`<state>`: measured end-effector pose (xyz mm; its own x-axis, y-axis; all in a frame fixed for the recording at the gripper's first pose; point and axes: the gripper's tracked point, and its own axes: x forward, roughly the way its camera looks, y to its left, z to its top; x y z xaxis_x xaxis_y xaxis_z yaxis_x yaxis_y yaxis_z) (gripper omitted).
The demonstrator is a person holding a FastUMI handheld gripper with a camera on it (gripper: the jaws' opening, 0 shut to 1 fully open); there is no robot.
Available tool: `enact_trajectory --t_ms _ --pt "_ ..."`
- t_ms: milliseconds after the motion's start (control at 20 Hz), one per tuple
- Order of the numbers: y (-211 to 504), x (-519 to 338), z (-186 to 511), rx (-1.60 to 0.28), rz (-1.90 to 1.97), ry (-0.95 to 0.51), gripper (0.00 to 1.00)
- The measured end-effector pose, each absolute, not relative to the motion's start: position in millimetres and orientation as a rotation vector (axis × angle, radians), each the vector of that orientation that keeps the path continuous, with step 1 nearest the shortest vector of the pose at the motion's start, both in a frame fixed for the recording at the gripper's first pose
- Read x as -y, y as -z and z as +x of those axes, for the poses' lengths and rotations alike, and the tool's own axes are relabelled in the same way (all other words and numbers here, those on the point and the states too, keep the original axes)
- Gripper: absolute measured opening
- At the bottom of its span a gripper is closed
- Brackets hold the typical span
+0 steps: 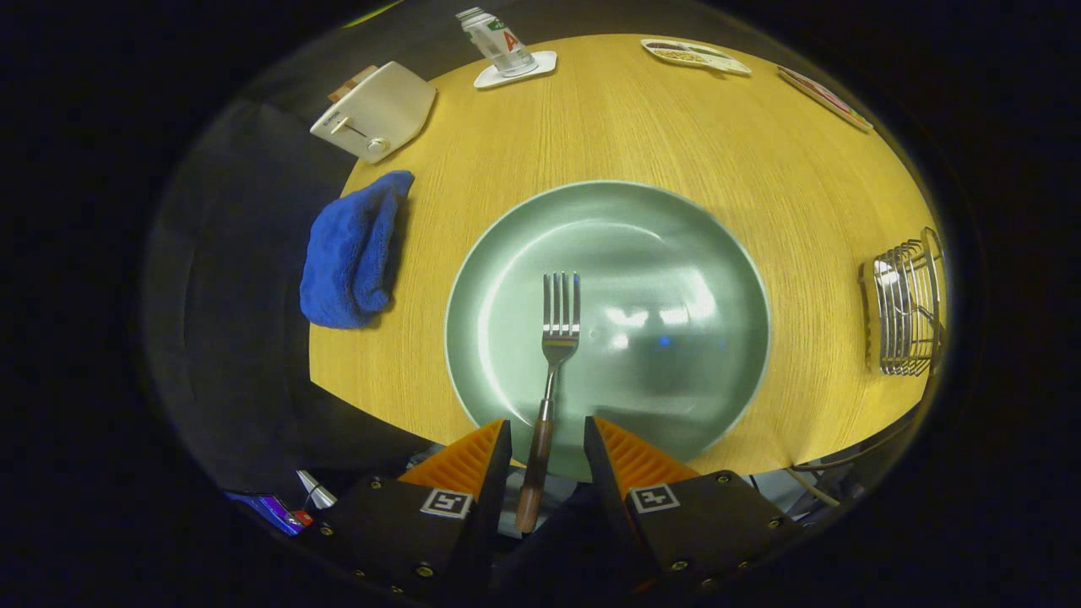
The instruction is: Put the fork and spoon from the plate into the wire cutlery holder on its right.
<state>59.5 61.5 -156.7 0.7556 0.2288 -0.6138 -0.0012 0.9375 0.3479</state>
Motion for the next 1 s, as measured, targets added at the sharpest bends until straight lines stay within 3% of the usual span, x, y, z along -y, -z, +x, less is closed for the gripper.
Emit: enact_trajectory --t_ms 100,150,250,350,1000 --pt "166.2 -61.0 65.3 -0.735 0.327 -0.106 0.53" --pt "170.0 -61.1 65.3 -0.754 0.327 -0.106 0.17" --pt "165.7 -54.0 59.8 -0.764 0.334 -0.093 0.16" --pt "170.6 -53.4 64.0 -0.763 0.350 -0.086 0.03" --pt "132.4 -11.1 48.3 -0.624 0.456 -0.083 0.03"
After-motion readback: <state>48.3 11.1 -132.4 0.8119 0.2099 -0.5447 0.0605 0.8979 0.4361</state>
